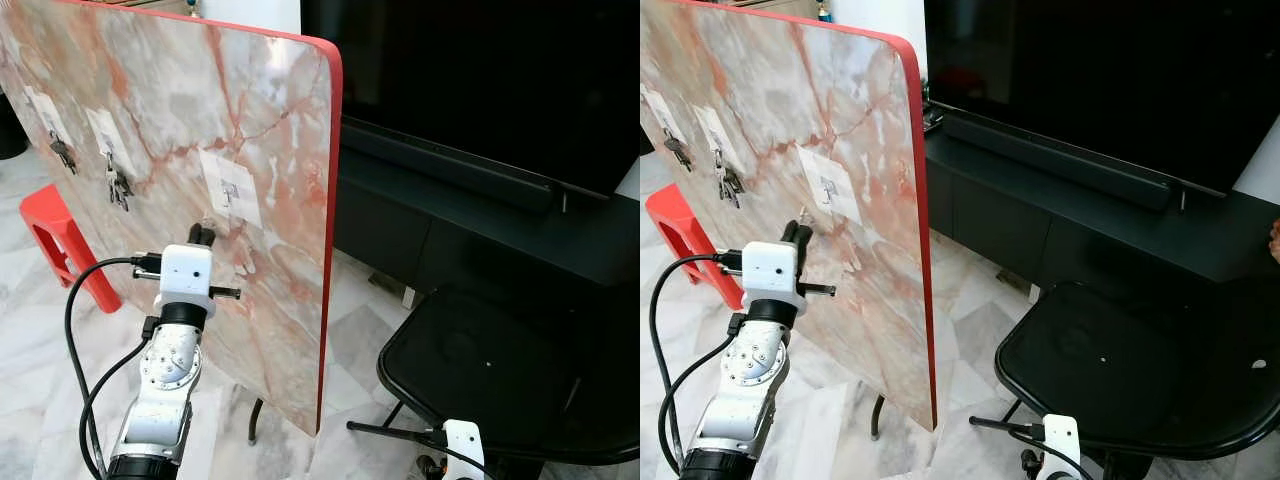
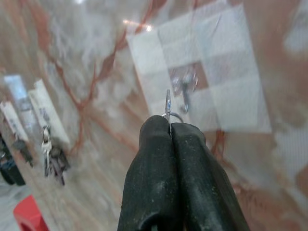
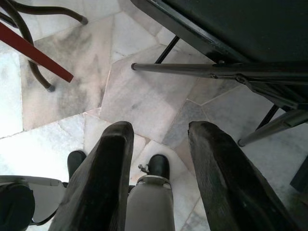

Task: Hang keys on a hook

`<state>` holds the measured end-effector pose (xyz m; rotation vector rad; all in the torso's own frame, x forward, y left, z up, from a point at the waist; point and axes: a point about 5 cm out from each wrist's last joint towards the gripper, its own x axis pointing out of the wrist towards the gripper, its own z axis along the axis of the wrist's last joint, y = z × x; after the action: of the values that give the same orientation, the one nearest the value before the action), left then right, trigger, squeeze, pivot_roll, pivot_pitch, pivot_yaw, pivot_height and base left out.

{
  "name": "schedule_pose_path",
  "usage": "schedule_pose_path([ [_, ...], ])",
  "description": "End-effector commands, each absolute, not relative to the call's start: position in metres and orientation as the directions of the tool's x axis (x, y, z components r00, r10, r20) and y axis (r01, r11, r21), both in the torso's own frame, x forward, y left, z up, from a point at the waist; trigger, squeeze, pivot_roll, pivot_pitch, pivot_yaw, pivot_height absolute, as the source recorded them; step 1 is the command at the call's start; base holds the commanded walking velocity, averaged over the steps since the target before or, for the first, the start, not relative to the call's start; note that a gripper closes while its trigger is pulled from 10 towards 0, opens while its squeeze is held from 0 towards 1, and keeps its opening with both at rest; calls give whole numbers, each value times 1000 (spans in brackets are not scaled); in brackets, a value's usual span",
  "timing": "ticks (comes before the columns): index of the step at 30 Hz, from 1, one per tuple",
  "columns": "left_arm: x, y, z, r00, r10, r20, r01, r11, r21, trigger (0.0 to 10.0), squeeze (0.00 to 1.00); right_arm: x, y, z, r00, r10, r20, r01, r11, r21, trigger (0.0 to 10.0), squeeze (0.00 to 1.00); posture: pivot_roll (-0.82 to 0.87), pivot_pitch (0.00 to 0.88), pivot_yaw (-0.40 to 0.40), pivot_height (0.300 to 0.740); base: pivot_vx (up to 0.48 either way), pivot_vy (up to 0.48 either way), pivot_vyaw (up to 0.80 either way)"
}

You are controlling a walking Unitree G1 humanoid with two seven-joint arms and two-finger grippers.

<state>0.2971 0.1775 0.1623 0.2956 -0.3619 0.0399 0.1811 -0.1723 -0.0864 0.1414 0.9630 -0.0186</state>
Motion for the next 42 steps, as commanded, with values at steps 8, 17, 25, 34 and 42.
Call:
schedule_pose_path([
  [8,304,173,172,925,-93,369,-25,952,304,10000,0,178,-172,-88,571,50,-820,80,990,116,10000,0,-31,0,2,740,0,0,0],
  [17,310,176,176,923,-84,374,-32,955,294,10000,0,179,-172,-87,571,48,-820,81,990,115,10000,0,-33,0,-2,740,0,0,0],
  [25,310,183,173,932,-55,359,-48,961,272,10000,0,180,-174,-87,569,47,-821,77,991,111,10000,0,-29,0,-9,740,0,0,0],
  [34,313,186,172,937,-38,347,-52,968,247,10000,0,180,-174,-87,569,47,-821,75,991,109,10000,0,-30,0,-11,740,0,0,0],
  [42,315,186,170,945,-43,323,-37,971,236,10000,0,180,-174,-87,570,46,-821,74,991,107,10000,0,-32,0,-12,740,0,0,0],
])
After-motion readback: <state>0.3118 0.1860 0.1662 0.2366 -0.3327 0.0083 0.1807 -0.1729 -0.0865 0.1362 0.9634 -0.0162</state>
